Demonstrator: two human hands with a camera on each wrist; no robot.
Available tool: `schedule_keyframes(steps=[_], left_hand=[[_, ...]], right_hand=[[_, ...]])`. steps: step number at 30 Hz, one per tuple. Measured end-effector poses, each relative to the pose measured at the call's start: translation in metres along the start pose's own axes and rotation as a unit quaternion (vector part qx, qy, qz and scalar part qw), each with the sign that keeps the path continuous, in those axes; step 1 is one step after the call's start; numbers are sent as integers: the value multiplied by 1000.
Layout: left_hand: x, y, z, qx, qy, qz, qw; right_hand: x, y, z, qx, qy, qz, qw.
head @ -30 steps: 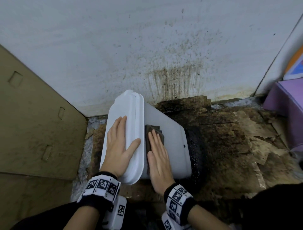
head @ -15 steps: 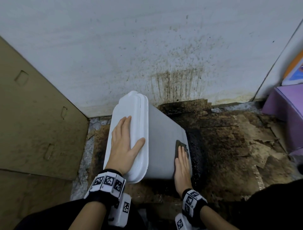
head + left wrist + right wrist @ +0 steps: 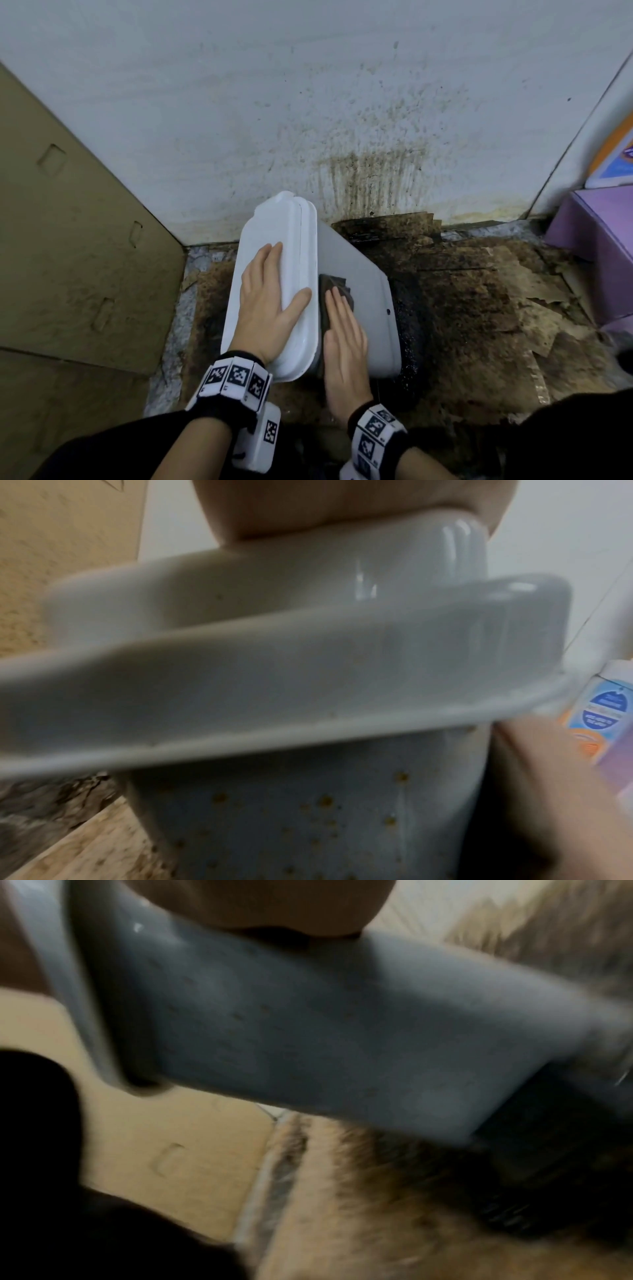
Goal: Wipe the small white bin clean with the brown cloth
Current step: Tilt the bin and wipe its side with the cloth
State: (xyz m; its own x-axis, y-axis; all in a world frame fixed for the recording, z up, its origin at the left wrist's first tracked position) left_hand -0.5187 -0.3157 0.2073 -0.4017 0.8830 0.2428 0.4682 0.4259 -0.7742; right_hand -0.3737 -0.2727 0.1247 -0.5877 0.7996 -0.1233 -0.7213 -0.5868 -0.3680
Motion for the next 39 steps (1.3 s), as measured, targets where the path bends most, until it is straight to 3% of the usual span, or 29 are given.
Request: schedule_keyframes(steps=[3, 9, 18, 25, 30, 32, 39], left_hand=[[1, 1, -3, -11, 0, 1, 1000], [0, -2, 1, -15, -5, -1, 1000], [0, -1, 0, -9, -4, -7, 1000], [0, 0, 3, -7, -3, -10, 1000], [-1, 0, 3, -14, -5, -10, 1000], [-2, -2, 5, -18, -9, -14, 1000], [-2, -4, 5, -23, -9, -11, 1000]], right_hand=[[8, -15, -37, -44, -28, 10, 999], [27, -19, -96, 19, 123, 10, 992], [26, 0, -60, -24, 200, -28, 979], [2, 18, 21, -10, 75, -36, 996], [5, 0, -14, -58, -21, -44, 997], [13, -7, -43, -80, -25, -24, 996], [28, -15, -99, 15, 143, -12, 990]])
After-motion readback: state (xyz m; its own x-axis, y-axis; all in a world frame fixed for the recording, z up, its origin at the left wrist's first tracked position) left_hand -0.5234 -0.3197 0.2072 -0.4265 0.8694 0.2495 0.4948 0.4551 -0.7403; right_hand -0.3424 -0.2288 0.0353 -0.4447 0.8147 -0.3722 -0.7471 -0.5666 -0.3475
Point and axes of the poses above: each hand's wrist, its own x-axis towards the middle knuckle, its own y-axis out of the palm, z = x × y, the point moved 2 cm from there along x, towards the middle knuckle, and after that the axes turned 15 degrees about y, right-handed, at the moved point
